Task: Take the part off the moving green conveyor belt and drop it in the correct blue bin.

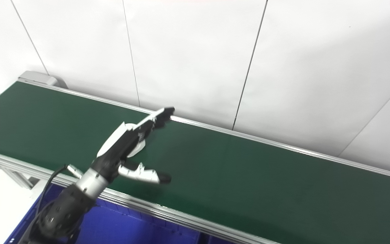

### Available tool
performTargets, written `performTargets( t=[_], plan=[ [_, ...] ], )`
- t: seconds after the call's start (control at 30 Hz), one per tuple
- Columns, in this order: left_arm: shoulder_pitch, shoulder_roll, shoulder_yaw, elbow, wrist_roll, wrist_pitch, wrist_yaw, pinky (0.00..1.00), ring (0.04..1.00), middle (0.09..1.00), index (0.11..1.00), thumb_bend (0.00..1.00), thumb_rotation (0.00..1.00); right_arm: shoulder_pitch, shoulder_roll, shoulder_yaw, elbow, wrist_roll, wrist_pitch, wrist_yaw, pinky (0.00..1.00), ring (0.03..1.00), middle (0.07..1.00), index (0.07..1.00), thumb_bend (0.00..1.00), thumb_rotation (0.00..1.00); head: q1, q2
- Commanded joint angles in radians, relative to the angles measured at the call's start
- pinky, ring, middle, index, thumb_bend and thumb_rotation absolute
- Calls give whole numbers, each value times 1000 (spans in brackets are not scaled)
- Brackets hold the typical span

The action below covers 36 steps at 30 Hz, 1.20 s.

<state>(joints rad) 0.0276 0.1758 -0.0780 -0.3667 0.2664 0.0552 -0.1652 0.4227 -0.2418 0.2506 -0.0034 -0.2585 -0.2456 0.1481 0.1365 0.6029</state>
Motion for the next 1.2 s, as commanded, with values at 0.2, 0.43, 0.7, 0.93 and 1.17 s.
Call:
performTargets(
  t=[0.2, 0.43, 0.7, 0.93, 1.17],
  plan=[
    [-154, -46, -8, 189, 252, 46, 167, 821, 941, 979, 927, 854, 270, -11, -6, 1, -26, 33, -70, 2, 668, 727, 787, 805, 953, 164, -2, 63],
    [-250, -6, -69, 377, 523, 118, 281, 988, 1000, 1000, 935, 883, 293, -5, -9, 3, -52, 36, -52, 10, 708, 812, 797, 826, 916, 191, -6, 102],
    [-284, 19, -128, 486, 670, 233, 298, 1000, 1000, 1000, 919, 908, 272, 5, -9, 0, -77, 33, -37, 12, 728, 823, 804, 834, 895, 207, -8, 122],
    [-285, 45, -172, 532, 736, 265, 298, 1000, 1000, 1000, 907, 922, 243, 16, -11, -3, -106, 25, -22, 15, 769, 814, 796, 834, 885, 186, -3, 141],
    [-266, 64, -225, 519, 758, 365, 132, 1000, 1000, 1000, 876, 895, 220, 18, -11, -6, -111, 25, -39, 11, 732, 809, 785, 831, 891, 214, 2, 163]
  ],
)
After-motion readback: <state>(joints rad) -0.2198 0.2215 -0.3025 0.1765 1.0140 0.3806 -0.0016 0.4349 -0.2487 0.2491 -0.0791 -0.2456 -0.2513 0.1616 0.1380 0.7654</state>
